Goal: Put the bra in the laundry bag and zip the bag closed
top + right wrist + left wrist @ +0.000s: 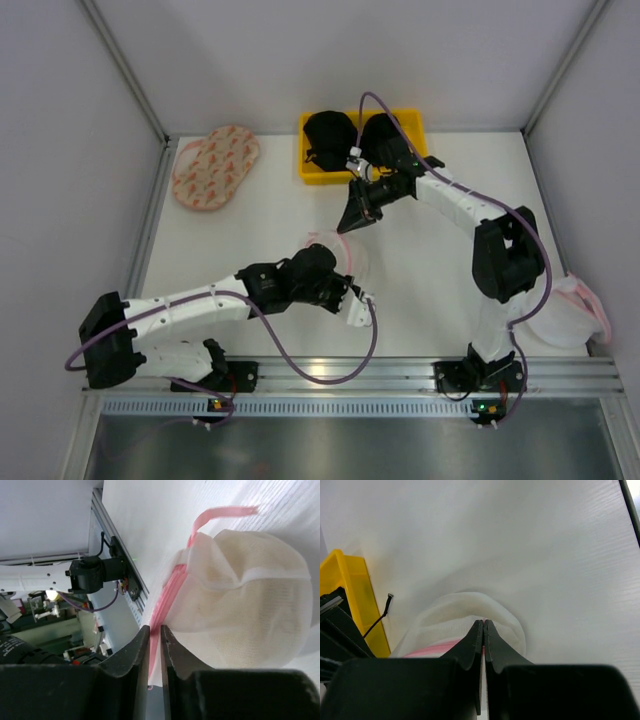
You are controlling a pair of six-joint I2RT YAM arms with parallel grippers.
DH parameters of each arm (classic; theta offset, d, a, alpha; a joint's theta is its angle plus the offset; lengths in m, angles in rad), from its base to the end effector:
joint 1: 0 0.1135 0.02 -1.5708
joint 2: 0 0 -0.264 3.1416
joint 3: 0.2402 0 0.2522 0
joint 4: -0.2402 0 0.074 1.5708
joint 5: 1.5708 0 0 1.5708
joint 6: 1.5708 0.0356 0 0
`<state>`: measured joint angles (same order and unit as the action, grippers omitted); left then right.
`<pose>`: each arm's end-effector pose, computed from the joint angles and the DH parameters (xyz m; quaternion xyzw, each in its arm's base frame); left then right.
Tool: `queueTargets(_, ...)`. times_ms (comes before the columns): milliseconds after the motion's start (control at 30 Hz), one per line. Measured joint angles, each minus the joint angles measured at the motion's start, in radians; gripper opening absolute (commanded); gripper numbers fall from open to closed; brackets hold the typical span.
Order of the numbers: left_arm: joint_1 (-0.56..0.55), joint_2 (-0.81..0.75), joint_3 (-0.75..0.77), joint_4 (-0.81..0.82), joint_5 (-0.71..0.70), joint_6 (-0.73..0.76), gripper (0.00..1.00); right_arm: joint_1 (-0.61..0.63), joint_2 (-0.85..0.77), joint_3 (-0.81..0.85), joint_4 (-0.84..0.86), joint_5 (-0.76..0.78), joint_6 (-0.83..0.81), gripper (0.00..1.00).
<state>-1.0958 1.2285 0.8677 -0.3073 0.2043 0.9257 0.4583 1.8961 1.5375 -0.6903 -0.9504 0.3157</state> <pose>0.1158 -0.2409 0.2644 0.7820 0.4378 -0.1283 0.4245 0.3477 0.2038 0.2518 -0.1789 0.8485 0.4959 0.0456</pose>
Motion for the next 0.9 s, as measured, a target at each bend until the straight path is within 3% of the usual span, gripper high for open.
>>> queueTargets(33,-0.003,0.0,0.0,-0.004,-0.003,-0.01,0.0,0.0,0.0,0.005,-0.001,0.0,0.0,0.45)
queueTargets(133,-0.012,0.003,0.004,-0.017,-0.011,-0.039,0.0,-0.003,0.0,0.028,-0.018,0.011,-0.017,0.74)
queueTargets(233,-0.014,0.013,0.017,-0.019,-0.018,-0.061,0.0,-0.01,-0.006,0.039,-0.059,0.036,-0.051,0.8)
queueTargets(400,-0.014,0.02,0.033,-0.02,-0.037,-0.069,0.0,-0.025,-0.045,0.033,-0.168,0.071,-0.115,0.72)
queueTargets(600,-0.014,0.034,0.048,-0.025,-0.047,-0.068,0.0,-0.013,-0.143,-0.096,-0.224,0.051,-0.16,0.66)
queueTargets(733,-0.014,0.051,0.068,-0.024,-0.055,-0.073,0.0,0.018,-0.141,-0.163,-0.226,0.019,-0.154,0.51)
queueTargets(833,-0.014,0.06,0.073,-0.024,-0.056,-0.083,0.0,0.037,-0.133,-0.169,-0.225,-0.008,-0.149,0.27)
queueTargets(900,-0.014,0.062,0.073,-0.025,-0.058,-0.086,0.0,0.039,-0.125,-0.161,-0.23,-0.024,-0.147,0.2)
